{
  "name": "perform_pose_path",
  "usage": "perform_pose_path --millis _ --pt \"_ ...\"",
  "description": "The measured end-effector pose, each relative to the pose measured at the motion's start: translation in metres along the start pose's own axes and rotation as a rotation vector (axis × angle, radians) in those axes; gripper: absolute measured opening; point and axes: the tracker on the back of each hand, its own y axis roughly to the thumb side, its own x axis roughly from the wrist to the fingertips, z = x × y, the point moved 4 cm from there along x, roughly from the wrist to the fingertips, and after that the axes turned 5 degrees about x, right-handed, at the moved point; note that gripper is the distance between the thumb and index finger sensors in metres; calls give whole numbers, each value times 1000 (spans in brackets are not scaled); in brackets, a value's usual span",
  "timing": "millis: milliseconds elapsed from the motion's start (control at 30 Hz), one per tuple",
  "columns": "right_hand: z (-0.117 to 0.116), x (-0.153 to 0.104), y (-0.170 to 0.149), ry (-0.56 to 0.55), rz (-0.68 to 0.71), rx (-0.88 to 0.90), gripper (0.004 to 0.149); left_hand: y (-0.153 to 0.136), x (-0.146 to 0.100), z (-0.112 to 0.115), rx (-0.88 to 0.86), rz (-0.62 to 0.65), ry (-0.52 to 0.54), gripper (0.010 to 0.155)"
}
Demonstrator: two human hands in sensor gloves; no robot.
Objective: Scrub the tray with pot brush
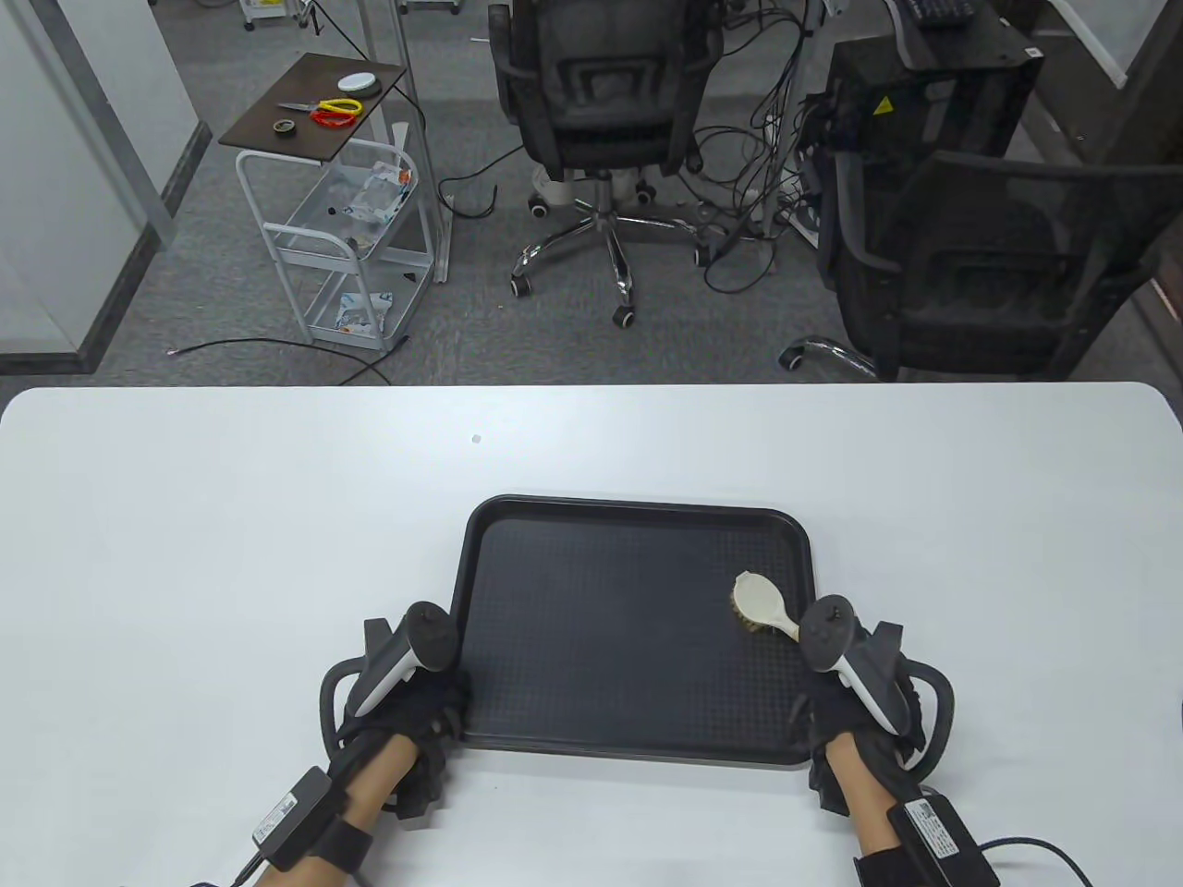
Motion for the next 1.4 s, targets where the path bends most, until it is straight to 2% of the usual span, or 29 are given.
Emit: perform_pose_path --millis 167,333,500,633,767,900,1000,1133,1233,1333,1400 --pt "12 -3 5 -2 1 -70 50 0 0 0 2 -1 1 76" --pt "24 -29 62 -62 164 -63 51 0 0 0 1 0 -1 76" --pt "8 -51 133 -54 322 -7 52 0 0 0 1 1 0 76" --pt "-15 -65 189 -21 430 -5 52 0 0 0 1 1 0 76" --pt "-35 -75 223 21 475 3 52 0 0 0 -1 3 -1 76" --pt "-49 -83 238 39 506 21 52 0 0 0 -1 3 -2 76" --pt "-55 -87 240 75 532 42 52 0 0 0 -1 3 -1 76" --pt "-54 -83 223 65 507 25 51 0 0 0 -1 2 -2 76" --pt "-51 -73 192 99 452 63 51 0 0 0 -1 3 -2 76" --pt "-45 -60 150 140 375 89 51 0 0 0 0 2 -1 76" --pt "-39 -52 116 125 313 103 51 0 0 0 0 2 -1 76"
